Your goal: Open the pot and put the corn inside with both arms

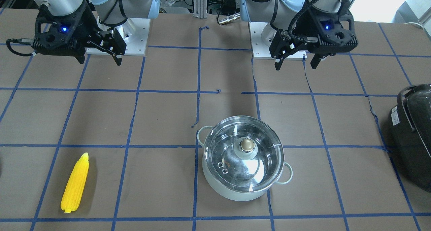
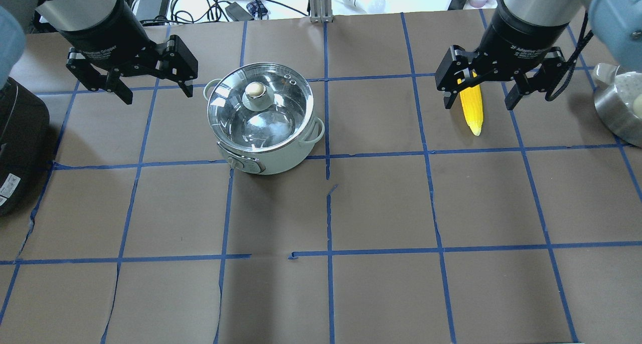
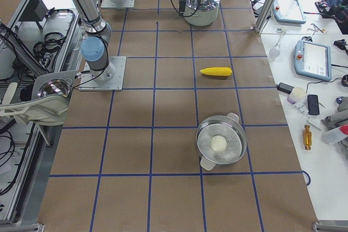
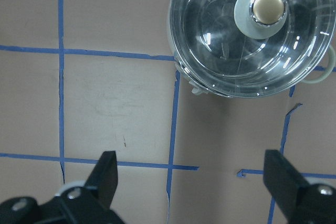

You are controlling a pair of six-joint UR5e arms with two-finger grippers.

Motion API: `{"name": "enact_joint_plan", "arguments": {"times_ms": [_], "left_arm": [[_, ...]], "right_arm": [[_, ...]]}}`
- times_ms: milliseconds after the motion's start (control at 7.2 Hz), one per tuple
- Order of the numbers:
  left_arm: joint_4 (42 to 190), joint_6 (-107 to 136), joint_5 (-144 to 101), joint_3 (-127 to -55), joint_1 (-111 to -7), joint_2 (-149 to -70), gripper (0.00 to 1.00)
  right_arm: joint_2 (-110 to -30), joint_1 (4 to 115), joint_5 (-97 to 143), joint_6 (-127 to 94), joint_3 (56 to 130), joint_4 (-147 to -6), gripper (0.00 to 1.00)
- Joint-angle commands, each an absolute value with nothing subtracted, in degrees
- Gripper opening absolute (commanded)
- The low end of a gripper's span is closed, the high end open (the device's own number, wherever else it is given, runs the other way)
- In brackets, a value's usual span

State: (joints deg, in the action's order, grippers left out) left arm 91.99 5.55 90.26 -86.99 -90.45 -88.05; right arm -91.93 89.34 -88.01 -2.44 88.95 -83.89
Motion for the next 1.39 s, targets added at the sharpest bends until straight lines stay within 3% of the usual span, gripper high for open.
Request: {"name": "enact_joint_plan", "arguments": {"times_ms": [0,1250], "left_arm": [[91.9,5.5,90.3,-87.0,-90.5,-88.1,1.0],[89.3,4.3,90.0,-86.8,-90.6,-89.0,1.0]], "right_arm": [[-91.8,89.2,-87.9,-2.5,89.2,-84.0,1.0],[-91.8,89.2,-88.3,-2.5,89.3,-83.9,1.0]]}}
